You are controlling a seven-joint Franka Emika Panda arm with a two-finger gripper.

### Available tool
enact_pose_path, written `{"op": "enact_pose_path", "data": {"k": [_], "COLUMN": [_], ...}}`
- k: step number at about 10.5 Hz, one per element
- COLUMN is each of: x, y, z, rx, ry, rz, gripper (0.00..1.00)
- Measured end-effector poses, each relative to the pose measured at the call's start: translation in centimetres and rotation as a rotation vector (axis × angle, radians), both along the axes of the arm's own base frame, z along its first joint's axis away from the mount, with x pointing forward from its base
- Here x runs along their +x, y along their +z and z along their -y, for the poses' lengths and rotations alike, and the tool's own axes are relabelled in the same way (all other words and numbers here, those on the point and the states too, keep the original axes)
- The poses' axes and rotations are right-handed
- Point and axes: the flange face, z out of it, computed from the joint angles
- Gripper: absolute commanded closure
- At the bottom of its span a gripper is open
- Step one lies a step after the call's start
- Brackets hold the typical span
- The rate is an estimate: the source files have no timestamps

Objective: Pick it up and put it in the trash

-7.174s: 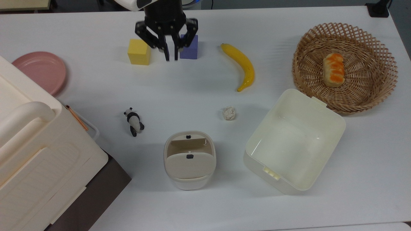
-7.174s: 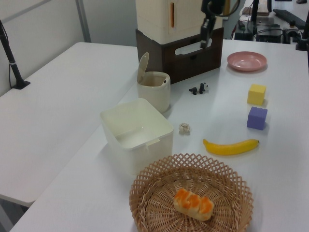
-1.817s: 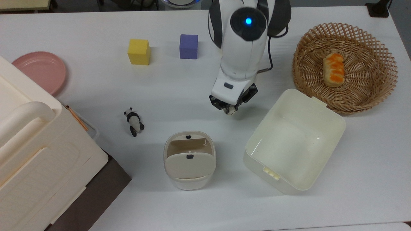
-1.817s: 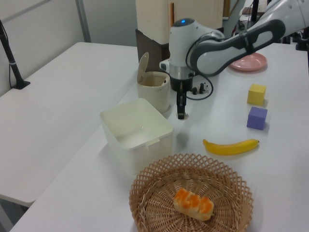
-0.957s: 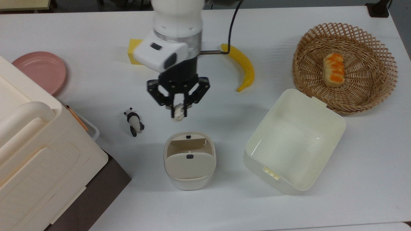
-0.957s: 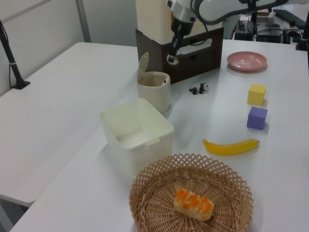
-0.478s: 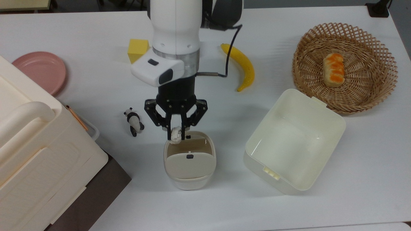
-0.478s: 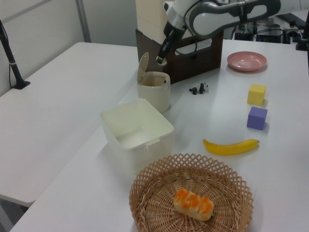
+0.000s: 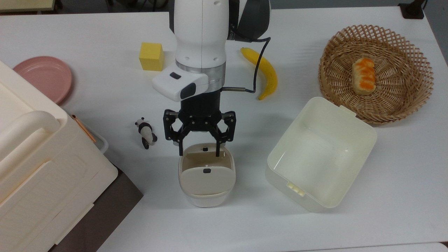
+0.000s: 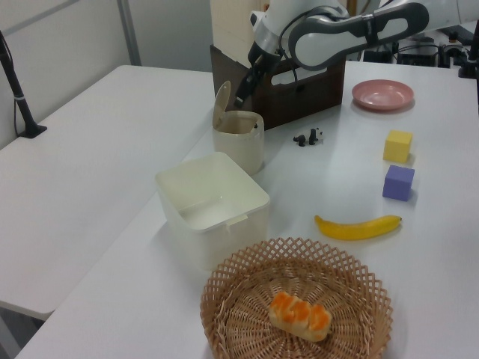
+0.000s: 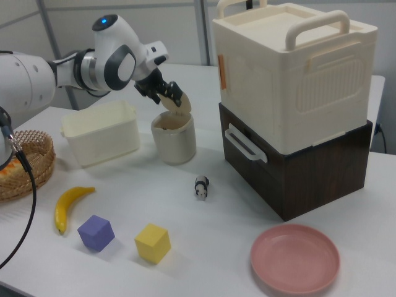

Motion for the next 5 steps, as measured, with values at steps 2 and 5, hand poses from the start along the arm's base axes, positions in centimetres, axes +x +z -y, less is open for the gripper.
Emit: {"op": "enact_pose_path", "data": {"k": [2,5], "x": [-0.8,-5.9], "y": [2.1,6.2], "z": [0.4,1.5], "rx": [0.013,0.053], "ry": [-0.01,-0.03], "rz": [0.0,-0.256], "gripper": [0.0,0.0]}}
